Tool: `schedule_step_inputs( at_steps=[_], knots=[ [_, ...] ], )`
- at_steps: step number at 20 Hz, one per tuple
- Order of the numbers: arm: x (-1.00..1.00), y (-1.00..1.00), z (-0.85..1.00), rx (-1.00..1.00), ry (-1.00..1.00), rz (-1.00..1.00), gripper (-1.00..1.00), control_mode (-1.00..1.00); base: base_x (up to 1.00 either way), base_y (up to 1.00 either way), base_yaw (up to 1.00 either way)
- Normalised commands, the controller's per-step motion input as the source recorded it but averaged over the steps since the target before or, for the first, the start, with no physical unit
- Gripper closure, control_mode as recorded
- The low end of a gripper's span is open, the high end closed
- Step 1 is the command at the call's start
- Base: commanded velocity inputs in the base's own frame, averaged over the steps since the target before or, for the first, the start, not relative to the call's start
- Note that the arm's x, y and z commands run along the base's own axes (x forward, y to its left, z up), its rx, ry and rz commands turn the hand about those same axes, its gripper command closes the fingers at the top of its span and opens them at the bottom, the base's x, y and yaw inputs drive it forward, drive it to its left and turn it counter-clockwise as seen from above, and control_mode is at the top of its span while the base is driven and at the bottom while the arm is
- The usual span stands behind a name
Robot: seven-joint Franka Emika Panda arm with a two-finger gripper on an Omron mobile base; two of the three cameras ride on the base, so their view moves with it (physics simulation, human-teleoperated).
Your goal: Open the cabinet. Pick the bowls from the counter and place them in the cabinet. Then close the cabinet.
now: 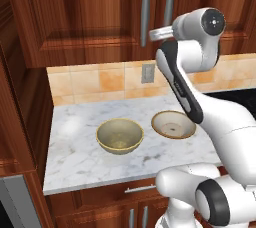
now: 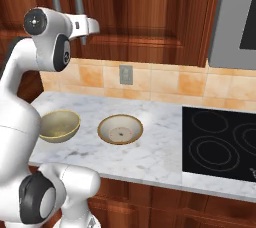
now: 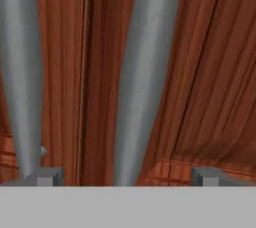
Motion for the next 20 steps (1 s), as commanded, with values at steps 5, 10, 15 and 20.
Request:
schedule_step_inputs(
  at_steps=[5,10,15,20],
  knots=[
    [0.56,0.0,-0.42,0.0,-0.02,0.0,-1.0,-1.0,0.0,0.0,0.0],
    [0.75,0.0,-0.3,0.0,0.0,0.0,-1.0,-1.0,0.0,0.0,0.0],
    [0.92,0.0,-0.21,0.0,-0.01,0.0,-1.0,-1.0,0.0,0.0,0.0],
    [0.94,0.0,-0.46,-0.01,-0.04,0.0,1.0,-1.0,0.0,0.0,0.0]
  ],
)
